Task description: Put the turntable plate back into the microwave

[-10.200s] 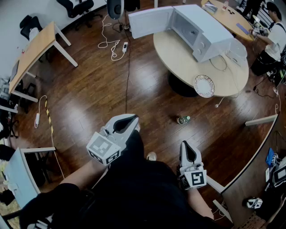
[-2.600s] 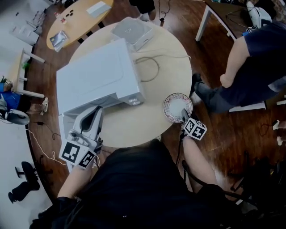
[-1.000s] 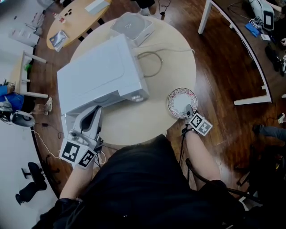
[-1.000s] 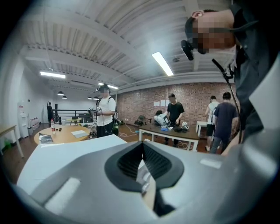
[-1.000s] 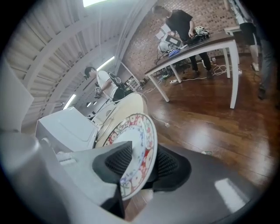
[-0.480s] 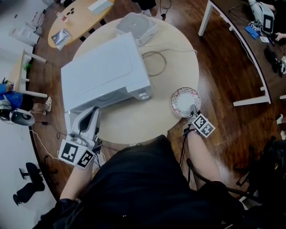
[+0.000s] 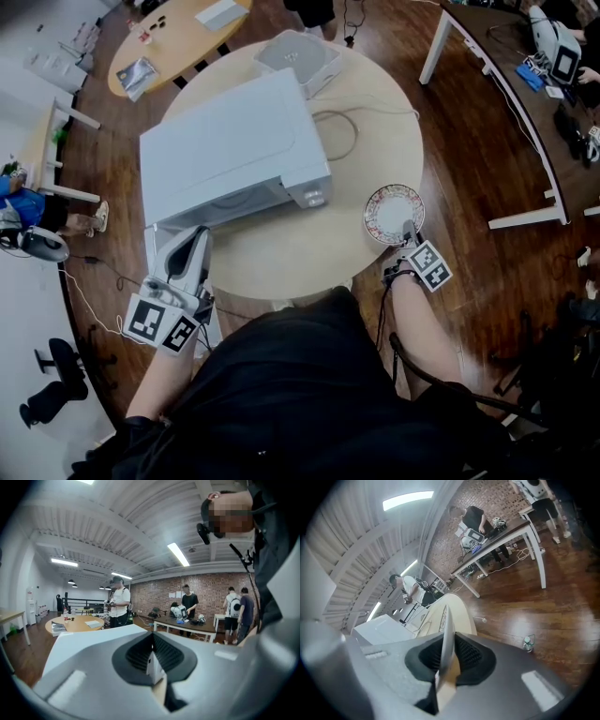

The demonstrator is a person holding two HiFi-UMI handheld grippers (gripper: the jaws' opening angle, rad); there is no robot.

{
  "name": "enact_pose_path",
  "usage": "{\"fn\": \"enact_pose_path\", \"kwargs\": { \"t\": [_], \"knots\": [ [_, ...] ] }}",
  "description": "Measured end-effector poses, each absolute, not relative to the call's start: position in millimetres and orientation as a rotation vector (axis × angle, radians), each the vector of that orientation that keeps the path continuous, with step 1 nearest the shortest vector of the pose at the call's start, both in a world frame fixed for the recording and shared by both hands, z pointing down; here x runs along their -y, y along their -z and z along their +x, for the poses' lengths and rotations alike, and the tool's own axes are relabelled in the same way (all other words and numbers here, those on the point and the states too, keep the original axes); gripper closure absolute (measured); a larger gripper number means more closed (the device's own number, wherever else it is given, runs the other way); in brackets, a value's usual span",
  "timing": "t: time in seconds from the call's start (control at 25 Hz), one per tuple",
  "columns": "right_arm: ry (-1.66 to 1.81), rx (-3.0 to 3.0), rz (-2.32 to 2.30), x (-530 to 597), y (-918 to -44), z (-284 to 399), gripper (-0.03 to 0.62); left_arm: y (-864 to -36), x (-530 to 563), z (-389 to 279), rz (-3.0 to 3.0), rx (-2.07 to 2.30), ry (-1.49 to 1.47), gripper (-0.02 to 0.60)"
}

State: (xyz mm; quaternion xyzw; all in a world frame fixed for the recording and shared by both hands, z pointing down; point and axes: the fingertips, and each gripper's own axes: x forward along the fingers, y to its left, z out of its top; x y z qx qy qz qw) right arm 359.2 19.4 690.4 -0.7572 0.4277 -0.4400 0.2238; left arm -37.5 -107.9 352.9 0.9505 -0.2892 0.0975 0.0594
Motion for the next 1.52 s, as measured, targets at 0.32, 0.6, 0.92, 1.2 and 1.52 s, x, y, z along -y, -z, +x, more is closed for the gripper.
{"fn": "enact_pose_path", "kwargs": {
  "t": [0.32,0.6,0.92,1.2,1.52],
  "knots": [
    [1.188,-1.127,-2.056,-20,-677,353,0.559,-353,108,-48,2.877,0.87,-0.251,0.577],
    [1.163,-1.03,-1.995,-31,-671,352,0.56,-353,109,-52,2.881,0.843,-0.219,0.577],
    [1.115,-0.974,-1.933,-28,-655,343,0.559,-342,117,-72,2.866,0.851,-0.197,0.577],
    [1.083,-0.969,-1.891,-27,-634,332,0.56,-357,114,-83,2.92,0.835,-0.224,0.577],
    [1.077,-0.986,-1.857,-37,-631,329,0.56,-361,116,-86,2.917,0.844,-0.161,0.577]
  ]
}}
